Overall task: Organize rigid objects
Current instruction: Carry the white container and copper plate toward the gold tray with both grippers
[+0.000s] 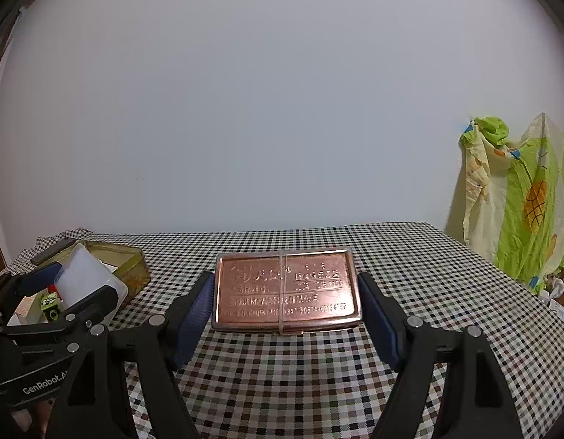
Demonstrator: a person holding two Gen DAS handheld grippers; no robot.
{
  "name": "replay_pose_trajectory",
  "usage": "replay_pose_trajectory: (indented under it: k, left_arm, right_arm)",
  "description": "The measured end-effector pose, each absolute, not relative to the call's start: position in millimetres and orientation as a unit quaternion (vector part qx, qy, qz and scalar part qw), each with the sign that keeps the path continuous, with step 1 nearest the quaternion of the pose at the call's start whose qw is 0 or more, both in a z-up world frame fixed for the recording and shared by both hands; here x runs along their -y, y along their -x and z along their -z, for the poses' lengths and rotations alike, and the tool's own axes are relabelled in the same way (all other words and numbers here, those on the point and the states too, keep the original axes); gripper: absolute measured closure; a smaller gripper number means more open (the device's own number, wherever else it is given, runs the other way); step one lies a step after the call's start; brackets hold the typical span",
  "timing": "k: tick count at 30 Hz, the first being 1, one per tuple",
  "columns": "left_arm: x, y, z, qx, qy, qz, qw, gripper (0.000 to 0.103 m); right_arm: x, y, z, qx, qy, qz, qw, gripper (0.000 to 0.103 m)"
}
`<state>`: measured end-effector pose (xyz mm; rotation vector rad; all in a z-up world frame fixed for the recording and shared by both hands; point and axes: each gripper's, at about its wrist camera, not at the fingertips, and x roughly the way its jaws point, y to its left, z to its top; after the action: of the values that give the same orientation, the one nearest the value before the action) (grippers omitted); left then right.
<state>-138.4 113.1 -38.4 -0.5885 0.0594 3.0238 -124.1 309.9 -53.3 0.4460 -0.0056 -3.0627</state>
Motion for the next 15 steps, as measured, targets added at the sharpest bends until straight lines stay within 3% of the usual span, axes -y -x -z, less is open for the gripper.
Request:
replay_pose_trajectory:
  k: [15]
  left_arm:
    - [-101, 123, 35, -0.009, 0.170, -0.985, 0.018, 0.017]
  right_arm:
    - [-302, 123, 53, 0.000, -0.141, 0.989, 0.040, 0.025]
